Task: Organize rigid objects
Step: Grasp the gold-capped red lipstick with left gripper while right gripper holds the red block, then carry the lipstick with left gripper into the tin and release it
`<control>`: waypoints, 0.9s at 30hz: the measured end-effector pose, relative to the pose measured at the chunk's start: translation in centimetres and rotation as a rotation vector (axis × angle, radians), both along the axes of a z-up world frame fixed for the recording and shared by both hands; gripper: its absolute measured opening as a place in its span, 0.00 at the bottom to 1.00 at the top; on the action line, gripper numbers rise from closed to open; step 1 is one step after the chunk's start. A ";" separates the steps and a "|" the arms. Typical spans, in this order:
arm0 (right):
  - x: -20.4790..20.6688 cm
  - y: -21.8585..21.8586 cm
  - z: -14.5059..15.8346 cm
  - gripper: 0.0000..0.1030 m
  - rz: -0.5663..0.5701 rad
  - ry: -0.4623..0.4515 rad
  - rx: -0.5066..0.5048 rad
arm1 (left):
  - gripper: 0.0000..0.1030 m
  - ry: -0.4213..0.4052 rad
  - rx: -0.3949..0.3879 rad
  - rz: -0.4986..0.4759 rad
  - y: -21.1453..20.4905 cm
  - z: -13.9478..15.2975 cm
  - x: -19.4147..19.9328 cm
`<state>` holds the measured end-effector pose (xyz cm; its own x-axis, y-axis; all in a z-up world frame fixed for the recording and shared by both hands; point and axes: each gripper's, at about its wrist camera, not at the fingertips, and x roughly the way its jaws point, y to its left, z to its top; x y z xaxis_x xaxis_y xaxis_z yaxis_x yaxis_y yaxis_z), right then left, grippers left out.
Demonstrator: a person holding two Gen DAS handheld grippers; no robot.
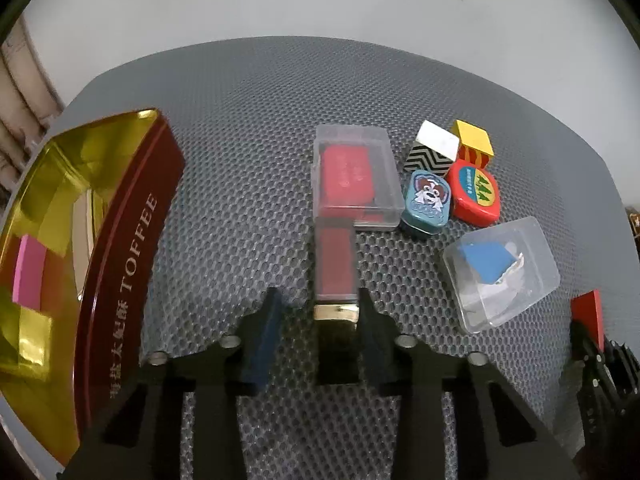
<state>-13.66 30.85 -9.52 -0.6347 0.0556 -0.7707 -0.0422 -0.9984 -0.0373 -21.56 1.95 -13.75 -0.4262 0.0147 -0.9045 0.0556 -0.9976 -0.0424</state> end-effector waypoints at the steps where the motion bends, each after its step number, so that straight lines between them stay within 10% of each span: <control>1: -0.1 0.0 0.0 0.15 0.000 0.000 0.002 | 0.17 0.001 0.000 -0.007 0.1 0.0 0.0; 27: -0.7 -0.9 -0.2 0.16 0.003 -0.002 0.026 | 0.17 0.000 -0.027 -0.015 0.8 2.5 -0.1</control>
<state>-14.36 29.99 -9.76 -0.6334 0.0736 -0.7703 -0.0390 -0.9972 -0.0632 -21.70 2.75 -11.24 -0.4257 -0.0036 -0.9049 0.0404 -0.9991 -0.0150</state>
